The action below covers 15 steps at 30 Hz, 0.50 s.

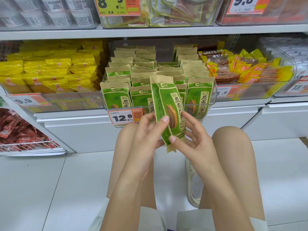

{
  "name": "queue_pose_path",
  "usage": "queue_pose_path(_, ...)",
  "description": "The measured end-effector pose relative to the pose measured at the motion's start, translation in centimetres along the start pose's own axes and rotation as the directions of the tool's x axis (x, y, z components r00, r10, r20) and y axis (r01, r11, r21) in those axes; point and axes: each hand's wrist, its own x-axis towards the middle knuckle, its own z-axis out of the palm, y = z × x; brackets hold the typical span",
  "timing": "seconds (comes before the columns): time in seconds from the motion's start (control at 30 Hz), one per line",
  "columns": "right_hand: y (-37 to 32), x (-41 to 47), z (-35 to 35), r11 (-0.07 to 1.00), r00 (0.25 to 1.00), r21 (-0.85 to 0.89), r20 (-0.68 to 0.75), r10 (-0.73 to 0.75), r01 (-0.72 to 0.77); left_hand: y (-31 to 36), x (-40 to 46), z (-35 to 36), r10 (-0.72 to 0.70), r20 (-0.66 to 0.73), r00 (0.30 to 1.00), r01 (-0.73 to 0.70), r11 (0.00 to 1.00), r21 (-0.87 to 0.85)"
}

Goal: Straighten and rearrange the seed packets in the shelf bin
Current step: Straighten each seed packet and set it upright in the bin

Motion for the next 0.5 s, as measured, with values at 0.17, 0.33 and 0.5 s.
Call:
queue_pose_path(0.17, -0.4, 0.4, -0.1, 0.994, 0.999, -0.105, -0.037, -0.034, 0.03, 0.0, 0.8, -0.3, 0.054, -0.019, 0.998, -0.052, 0.992, 0.117)
queue_pose_path(0.33, -2.7, 3.7, -2.1, 0.992, 0.995, 0.093, -0.042, 0.091, -0.087, 0.3, 2.2, -1.7, 0.051, 0.044, 0.998, -0.062, 0.942, 0.33)
queue_pose_path(0.5, -6.4, 8.4, -6.2, 0.988, 0.952, -0.04, 0.266, 0.151, -0.146, 2.7, 4.3, -1.3, 0.043, 0.198, 0.979, -0.112, 0.93, 0.351)
